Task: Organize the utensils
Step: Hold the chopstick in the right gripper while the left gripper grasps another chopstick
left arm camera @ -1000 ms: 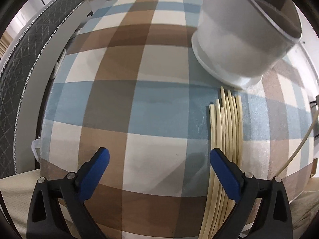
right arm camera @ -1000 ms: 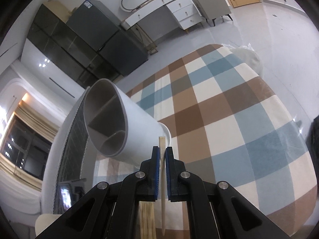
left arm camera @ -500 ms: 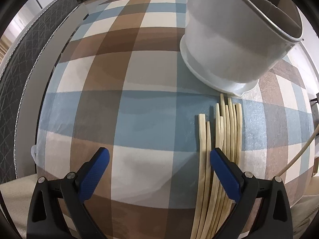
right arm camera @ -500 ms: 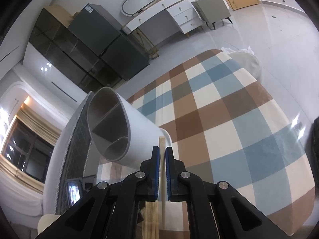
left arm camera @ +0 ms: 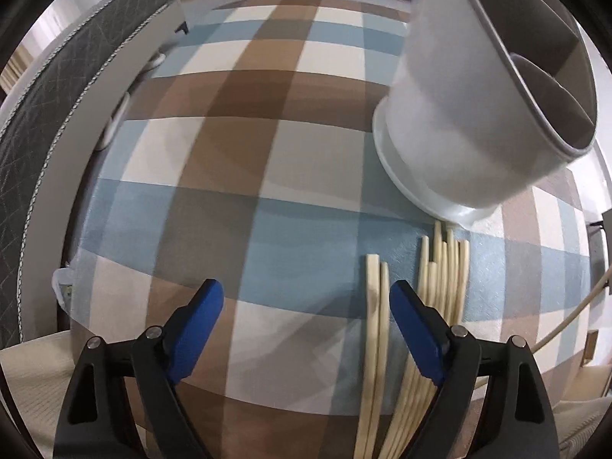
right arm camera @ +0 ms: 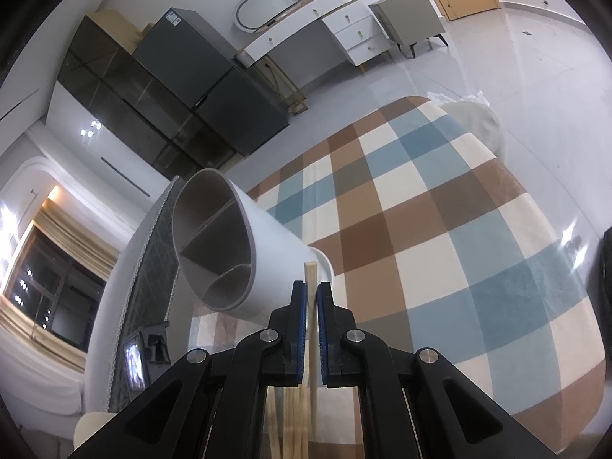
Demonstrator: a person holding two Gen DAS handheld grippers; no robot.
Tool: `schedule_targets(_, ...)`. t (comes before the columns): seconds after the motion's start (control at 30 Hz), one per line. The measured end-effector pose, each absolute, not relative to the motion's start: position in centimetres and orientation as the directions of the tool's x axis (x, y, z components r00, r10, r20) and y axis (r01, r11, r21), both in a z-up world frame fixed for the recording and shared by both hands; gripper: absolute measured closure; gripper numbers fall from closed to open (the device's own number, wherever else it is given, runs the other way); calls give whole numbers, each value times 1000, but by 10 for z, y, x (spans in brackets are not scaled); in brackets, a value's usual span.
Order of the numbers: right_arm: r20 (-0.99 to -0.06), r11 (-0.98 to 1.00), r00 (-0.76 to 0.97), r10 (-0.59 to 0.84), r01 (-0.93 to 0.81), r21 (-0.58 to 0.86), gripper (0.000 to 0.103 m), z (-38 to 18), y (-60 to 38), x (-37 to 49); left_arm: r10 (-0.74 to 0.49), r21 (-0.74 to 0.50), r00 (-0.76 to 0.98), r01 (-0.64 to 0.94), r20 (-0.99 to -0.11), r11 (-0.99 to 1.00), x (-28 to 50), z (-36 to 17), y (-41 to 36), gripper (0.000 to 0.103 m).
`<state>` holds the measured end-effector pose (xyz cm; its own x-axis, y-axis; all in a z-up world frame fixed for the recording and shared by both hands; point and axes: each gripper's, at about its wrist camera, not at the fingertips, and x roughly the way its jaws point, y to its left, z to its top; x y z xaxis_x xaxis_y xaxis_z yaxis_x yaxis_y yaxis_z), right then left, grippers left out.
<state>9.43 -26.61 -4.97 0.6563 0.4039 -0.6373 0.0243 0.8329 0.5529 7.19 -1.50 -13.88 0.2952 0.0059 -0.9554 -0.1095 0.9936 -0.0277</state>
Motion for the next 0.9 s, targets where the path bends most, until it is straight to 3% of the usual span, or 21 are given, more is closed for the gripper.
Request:
schedule_targets(0.37,-639,832,655,403,28,554,98,-50,-266,95,72,50,283,-84,-956,995,72,-140,-29,17)
schedule_targets(0.9,-643,829,653,400,42,558,98,-52,-268,95,60,36,270,-91,-961,995,80,-143,-20,17)
